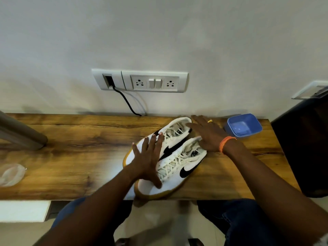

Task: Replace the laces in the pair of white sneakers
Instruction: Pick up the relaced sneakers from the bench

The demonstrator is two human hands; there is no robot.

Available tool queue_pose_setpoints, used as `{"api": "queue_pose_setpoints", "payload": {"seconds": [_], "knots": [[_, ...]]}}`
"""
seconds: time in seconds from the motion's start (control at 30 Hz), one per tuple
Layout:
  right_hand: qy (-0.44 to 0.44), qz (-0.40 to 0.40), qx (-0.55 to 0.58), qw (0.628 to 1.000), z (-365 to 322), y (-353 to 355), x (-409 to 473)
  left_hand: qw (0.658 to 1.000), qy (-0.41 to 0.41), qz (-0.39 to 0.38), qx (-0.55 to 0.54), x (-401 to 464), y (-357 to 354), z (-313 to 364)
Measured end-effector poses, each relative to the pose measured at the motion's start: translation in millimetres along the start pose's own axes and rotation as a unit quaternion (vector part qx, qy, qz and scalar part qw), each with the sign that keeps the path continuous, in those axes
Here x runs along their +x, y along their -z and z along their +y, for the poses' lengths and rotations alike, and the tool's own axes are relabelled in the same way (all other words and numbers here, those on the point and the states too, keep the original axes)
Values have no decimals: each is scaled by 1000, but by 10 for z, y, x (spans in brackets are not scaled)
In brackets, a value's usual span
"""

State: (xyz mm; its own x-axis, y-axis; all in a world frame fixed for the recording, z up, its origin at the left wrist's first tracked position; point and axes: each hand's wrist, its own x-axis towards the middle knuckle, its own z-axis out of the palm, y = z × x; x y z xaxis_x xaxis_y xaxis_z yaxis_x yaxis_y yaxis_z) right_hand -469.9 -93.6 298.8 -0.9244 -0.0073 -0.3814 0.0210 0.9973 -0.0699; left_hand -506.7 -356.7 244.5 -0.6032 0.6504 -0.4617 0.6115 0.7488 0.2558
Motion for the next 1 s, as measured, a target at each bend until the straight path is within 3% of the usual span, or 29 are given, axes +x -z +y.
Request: {"api": "queue_pose_setpoints", "payload": {"seconds": [0.1, 0.2, 0.33, 0.43, 0.5, 0.57, 0.6, 0.67, 0.8, 1.0], "knots": [[16, -42, -5, 999, -86, -27, 116, 998, -38, -39, 44, 67, 194, -294], [7, -30, -66, 997, -192, -136, 112, 996, -37, -21, 78, 120, 296, -449], [-68, 15, -63, 996, -373, -295, -62, 997, 43, 48, 51, 28, 406, -546], [-123, 11, -35, 992, -508, -391, -302, 972, 137, 171, 83, -167, 372, -476], [-167, 20, 11, 986, -632, -466, -491, 951, 204, 233, -10, -330, 179, -322], [-212, 36, 64, 974, -799, -551, -660, 914, 275, 184, -234, -500, -31, -47], [-231, 43, 83, 968, -873, -605, -718, 894, 278, 143, -321, -564, -160, 115], [-244, 67, 102, 962, -1015, -694, -855, 857, 244, 139, -433, -714, -368, 462], [-188, 89, 129, 970, -1091, -846, -1054, 793, 226, 201, -529, -800, -508, 879], [-186, 69, 145, 969, -1068, -953, -1249, 817, 144, 171, -532, -764, -411, 601]]}}
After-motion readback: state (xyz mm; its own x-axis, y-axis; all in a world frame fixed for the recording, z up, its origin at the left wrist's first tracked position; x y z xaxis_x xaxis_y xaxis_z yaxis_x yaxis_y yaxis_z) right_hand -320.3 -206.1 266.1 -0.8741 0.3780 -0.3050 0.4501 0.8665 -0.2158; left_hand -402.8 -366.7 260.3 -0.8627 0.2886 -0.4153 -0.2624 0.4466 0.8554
